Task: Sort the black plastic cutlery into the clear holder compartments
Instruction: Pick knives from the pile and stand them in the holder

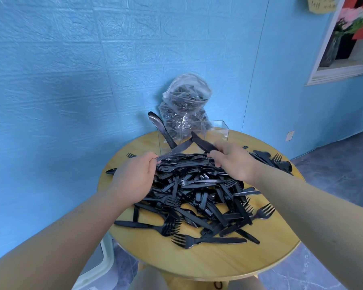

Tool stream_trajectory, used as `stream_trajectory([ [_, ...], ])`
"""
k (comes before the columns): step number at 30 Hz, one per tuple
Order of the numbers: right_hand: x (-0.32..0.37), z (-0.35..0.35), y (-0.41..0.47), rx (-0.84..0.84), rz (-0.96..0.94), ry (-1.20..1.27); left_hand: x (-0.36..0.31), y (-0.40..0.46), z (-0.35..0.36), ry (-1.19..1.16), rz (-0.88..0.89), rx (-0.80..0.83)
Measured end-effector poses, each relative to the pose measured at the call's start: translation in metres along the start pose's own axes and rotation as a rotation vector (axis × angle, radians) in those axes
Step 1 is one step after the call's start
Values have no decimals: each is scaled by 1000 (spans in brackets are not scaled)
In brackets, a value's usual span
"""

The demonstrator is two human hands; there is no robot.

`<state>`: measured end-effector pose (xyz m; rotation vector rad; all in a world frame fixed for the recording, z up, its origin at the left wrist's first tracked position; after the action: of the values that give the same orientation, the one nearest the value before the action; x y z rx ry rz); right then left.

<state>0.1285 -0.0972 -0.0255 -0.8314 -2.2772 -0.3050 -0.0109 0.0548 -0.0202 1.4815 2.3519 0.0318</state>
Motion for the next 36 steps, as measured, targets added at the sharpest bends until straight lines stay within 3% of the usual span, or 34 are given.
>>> stream_trajectory([
  [2,-2,1,-1,15,40,179,0,2,-2,-10,-4,-13],
  [8,5,-13,2,-58,63,230,-6,5,-5,-89,-16,-9],
  [15,9,8,14,-67,70,756,-20,9,5,-219,19,31],
  [20,6,27,21,-47,117,923,-24,10,18,-267,16,76],
  [28,7,37,22,-26,133,975,-34,9,15,-267,65,32],
  [33,-15,13,20,-184,147,825,-23,11,10,-243,16,38],
  [36,-22,6,23,-196,140,789,-21,12,11,-257,27,53],
])
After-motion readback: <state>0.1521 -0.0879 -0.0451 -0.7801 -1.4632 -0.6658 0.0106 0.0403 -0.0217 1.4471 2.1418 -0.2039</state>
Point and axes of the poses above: each hand's wrist, its own y-axis towards the middle knuckle, its own z-axis out of the palm, x = y × z, the point moved 10 cm from there along y, towards the middle knuckle, and after that the axes turned 5 degrees about x, right-handed, at the moved point
